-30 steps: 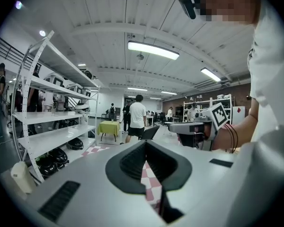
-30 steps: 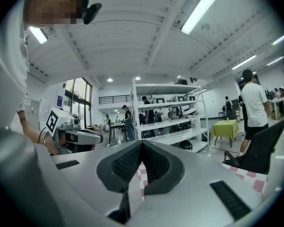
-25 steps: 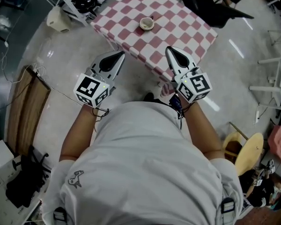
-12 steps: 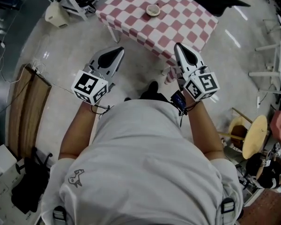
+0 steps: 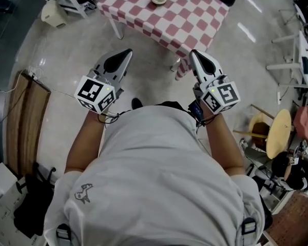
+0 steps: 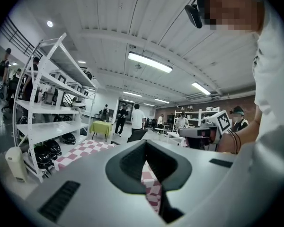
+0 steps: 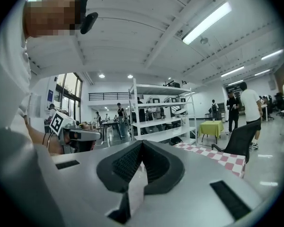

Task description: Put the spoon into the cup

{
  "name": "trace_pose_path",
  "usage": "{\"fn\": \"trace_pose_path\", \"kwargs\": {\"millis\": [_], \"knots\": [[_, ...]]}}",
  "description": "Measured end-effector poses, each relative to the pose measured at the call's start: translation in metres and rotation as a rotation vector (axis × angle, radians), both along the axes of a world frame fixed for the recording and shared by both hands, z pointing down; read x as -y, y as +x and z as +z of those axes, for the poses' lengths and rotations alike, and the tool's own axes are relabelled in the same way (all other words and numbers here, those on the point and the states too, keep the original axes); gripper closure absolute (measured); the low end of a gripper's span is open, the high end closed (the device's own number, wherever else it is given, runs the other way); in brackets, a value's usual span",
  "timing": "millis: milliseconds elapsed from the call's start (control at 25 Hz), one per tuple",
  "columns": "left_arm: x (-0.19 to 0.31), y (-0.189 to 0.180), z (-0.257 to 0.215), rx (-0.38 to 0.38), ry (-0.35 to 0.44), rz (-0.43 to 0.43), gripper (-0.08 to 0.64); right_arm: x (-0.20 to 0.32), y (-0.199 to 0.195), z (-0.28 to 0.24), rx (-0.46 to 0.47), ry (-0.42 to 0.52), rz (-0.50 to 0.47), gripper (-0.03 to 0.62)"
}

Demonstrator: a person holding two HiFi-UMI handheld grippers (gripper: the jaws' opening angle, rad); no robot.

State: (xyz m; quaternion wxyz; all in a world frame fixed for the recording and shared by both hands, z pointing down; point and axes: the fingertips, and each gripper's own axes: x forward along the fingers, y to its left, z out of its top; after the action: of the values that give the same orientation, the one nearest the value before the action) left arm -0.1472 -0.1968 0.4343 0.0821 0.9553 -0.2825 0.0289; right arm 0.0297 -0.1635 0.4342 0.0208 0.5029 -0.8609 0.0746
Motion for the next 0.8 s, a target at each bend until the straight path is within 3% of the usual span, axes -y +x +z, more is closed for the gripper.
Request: {"fn": "trace_pose_path", "kwargs": {"millis": [440,800], "knots": [[-0.089,0.061,-0.011,-0.028,0.008,-0.019,0.548,-0.085,0.032,0.001,-0.005,0.012,-0.093,0.561],[-0.185,0.101,0.009,0.014,-0.009,-0.023,0.548,-0.174,0.061,0.018,0.028,-0.011,-0.151,0.561]]}}
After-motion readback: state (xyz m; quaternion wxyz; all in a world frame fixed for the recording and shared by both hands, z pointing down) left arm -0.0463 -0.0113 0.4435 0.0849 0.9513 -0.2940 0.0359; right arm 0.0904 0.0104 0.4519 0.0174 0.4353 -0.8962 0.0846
